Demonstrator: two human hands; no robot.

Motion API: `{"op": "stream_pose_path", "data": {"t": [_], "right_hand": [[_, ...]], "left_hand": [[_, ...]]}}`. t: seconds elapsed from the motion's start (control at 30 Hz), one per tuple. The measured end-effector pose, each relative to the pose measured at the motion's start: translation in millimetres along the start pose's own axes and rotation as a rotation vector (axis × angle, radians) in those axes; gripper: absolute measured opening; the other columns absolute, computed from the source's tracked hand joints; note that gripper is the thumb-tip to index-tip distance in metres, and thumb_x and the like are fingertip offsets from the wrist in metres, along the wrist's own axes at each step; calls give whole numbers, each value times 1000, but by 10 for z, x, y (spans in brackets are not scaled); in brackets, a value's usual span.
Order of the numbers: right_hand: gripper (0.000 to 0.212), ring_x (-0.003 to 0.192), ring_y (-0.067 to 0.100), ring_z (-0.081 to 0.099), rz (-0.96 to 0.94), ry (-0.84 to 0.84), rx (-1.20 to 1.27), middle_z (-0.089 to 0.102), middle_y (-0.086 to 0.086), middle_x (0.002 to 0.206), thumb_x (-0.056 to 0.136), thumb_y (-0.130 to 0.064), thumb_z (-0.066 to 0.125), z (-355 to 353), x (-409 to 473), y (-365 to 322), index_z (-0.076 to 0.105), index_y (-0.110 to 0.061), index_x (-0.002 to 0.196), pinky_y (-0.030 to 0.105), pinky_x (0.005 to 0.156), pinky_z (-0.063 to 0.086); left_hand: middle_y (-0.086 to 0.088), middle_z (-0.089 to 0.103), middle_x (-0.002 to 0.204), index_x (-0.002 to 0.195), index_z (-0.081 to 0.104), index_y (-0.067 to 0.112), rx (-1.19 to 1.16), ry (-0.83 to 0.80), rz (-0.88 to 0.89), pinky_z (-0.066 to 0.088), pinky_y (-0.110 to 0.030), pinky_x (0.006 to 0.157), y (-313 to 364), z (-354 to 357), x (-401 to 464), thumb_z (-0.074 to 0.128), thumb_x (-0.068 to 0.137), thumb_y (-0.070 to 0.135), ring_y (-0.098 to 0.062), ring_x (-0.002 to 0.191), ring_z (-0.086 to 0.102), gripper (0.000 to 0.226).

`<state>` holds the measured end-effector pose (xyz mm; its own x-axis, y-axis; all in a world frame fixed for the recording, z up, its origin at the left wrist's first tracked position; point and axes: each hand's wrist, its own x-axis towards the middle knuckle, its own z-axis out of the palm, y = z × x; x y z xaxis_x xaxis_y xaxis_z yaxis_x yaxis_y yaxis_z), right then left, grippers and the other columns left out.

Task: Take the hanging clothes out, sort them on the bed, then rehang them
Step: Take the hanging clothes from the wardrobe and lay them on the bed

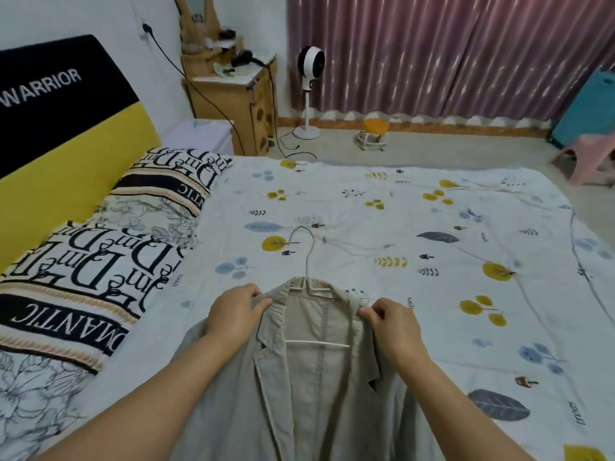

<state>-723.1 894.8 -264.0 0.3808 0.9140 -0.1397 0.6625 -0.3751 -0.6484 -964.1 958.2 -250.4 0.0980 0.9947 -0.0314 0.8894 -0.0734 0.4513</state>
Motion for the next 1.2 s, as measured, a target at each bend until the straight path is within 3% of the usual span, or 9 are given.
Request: {"op": "stream_pose_path", "data": {"t": [0.1, 0.17, 0.27, 0.37, 0.4, 0.5, 0.6, 0.83, 1.2], "right_hand": [[27, 89, 27, 59, 11, -71, -62, 67, 9, 90, 92, -32, 56, 275, 387, 201, 65, -7, 90, 30, 69, 39], [26, 103, 27, 58, 13, -80, -125, 67, 9, 108, 94, -29, 53, 405, 549, 315, 65, -11, 107, 30, 79, 41], [31, 115, 29, 53, 20, -113, -252, 61, 11, 123, 96, -26, 47, 541, 609, 420, 58, -13, 122, 35, 93, 43], [17, 98, 31, 55, -20, -188, -313, 62, 15, 110, 93, -20, 46, 648, 473, 422, 59, -13, 101, 33, 73, 40], [18, 100, 30, 55, -38, -228, -338, 61, 14, 110, 92, -20, 46, 669, 401, 396, 58, -13, 104, 32, 72, 39], [35, 117, 27, 51, -113, -370, -402, 56, 9, 125, 95, -25, 45, 674, 138, 233, 49, -15, 128, 33, 90, 44], [39, 121, 24, 49, -202, -472, -437, 52, 6, 132, 97, -29, 43, 572, -194, -72, 44, -18, 134, 32, 95, 42], [38, 123, 24, 47, -355, -460, -550, 51, 6, 134, 98, -31, 41, 246, -1180, -806, 45, -19, 134, 31, 95, 40], [45, 128, 22, 43, -558, -526, -605, 44, 3, 142, 97, -36, 44, 68, -2800, -1997, 39, -23, 139, 34, 104, 35]], "left_hand": [[-5, 62, 112, 109, 59, 18, 88, -59, -34, 43, -33, 81, -171, 353, 269, 50, 92, 35, -24, 105, 57, 26], [-5, 57, 121, 123, 52, 18, 143, -94, -70, 43, -35, 89, -262, 514, 341, 49, 93, 35, -25, 113, 52, 35], [-3, 53, 128, 128, 49, 18, 143, -163, -110, 40, -35, 91, -341, 667, 310, 47, 94, 34, -23, 118, 49, 37], [-4, 52, 129, 128, 49, 19, 178, -278, -100, 41, -34, 95, -368, 711, 168, 46, 94, 33, -22, 118, 50, 37], [-4, 51, 129, 128, 48, 19, 183, -313, -91, 41, -33, 95, -364, 695, 108, 45, 94, 33, -22, 117, 50, 37], [-3, 46, 131, 129, 47, 19, 155, -364, -52, 38, -29, 94, -317, 565, -91, 45, 95, 33, -19, 116, 50, 37], [-2, 43, 133, 130, 46, 19, 137, -361, 14, 37, -28, 94, -227, 307, -308, 45, 95, 33, -19, 116, 49, 37], [-2, 42, 135, 131, 45, 20, 177, -361, 112, 39, -30, 96, -252, -586, -1061, 44, 96, 34, -20, 117, 48, 38], [4, 41, 139, 134, 41, 26, 243, -290, 11, 37, -33, 103, -959, -2272, -2734, 51, 91, 44, -16, 124, 44, 48]]}}
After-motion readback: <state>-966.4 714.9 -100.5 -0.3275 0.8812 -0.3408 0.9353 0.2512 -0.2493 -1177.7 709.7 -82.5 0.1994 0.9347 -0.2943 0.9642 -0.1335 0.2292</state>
